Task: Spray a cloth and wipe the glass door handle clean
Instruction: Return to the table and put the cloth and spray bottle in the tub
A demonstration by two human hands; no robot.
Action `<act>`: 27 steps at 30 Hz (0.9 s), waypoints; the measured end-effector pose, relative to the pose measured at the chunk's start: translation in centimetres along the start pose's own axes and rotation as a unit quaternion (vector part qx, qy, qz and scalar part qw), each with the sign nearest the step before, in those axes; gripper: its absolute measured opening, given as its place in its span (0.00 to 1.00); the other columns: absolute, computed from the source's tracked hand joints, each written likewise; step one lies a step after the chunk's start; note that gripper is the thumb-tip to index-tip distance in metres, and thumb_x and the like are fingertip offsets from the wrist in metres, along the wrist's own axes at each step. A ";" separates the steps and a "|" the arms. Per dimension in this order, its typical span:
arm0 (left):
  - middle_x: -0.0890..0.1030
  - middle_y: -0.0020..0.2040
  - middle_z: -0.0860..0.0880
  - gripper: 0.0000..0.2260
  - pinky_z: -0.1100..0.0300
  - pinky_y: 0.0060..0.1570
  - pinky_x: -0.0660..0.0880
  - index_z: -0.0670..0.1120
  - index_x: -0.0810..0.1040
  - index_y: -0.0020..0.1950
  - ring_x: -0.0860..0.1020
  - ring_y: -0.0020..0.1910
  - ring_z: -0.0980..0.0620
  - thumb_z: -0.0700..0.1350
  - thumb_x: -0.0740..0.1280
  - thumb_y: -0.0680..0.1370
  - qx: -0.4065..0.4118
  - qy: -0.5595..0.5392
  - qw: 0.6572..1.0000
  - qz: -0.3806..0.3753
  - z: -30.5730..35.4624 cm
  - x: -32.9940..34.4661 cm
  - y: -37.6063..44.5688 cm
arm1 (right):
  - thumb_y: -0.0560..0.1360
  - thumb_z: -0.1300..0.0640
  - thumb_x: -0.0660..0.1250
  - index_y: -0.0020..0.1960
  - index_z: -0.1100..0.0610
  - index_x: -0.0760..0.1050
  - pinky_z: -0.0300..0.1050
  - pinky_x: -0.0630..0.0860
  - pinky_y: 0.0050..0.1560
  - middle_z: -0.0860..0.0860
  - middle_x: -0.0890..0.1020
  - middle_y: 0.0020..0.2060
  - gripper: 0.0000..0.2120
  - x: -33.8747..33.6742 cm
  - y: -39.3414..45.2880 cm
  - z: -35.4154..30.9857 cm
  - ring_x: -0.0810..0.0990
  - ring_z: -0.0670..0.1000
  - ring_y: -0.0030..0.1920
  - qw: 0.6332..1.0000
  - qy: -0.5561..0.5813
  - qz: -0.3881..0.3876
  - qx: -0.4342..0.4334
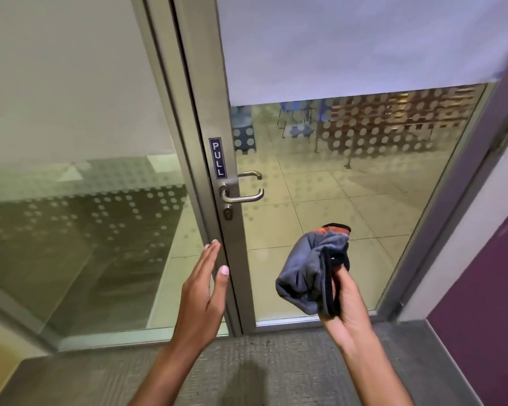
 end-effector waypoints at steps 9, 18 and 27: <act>0.64 0.76 0.60 0.26 0.63 0.74 0.56 0.53 0.63 0.77 0.59 0.76 0.64 0.57 0.53 0.79 -0.091 -0.054 0.994 0.012 -0.2 -3.2 -13.5 | 0.76 0.52 0.66 0.68 0.60 0.74 0.48 0.83 0.47 0.58 0.84 0.55 0.22 -2.5 -12.5 3.4 0.85 0.53 0.52 1.000 0.000 0.013 0.016; 0.64 0.76 0.60 0.25 0.62 0.74 0.56 0.52 0.63 0.77 0.60 0.75 0.64 0.56 0.53 0.80 -0.113 -0.088 0.989 0.018 2.8 -3.1 -21.4 | 0.73 0.53 0.69 0.66 0.59 0.76 0.50 0.83 0.47 0.59 0.85 0.54 0.22 -4.5 -21.6 3.1 0.86 0.54 0.51 0.999 -0.014 0.030 0.017; 0.63 0.76 0.61 0.24 0.56 0.77 0.58 0.54 0.62 0.77 0.60 0.76 0.64 0.57 0.53 0.81 -0.138 -0.077 0.986 0.060 5.5 -2.4 -27.4 | 0.73 0.51 0.69 0.61 0.57 0.80 0.51 0.83 0.49 0.57 0.86 0.53 0.19 -7.3 -26.0 0.0 0.86 0.52 0.51 0.999 -0.046 0.006 0.025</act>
Point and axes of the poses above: each hand's wrist, its own y-axis towards the middle knuckle, its own x-axis out of the palm, z = x × y, the point moved 6 cm from there along y, towards the middle knuckle
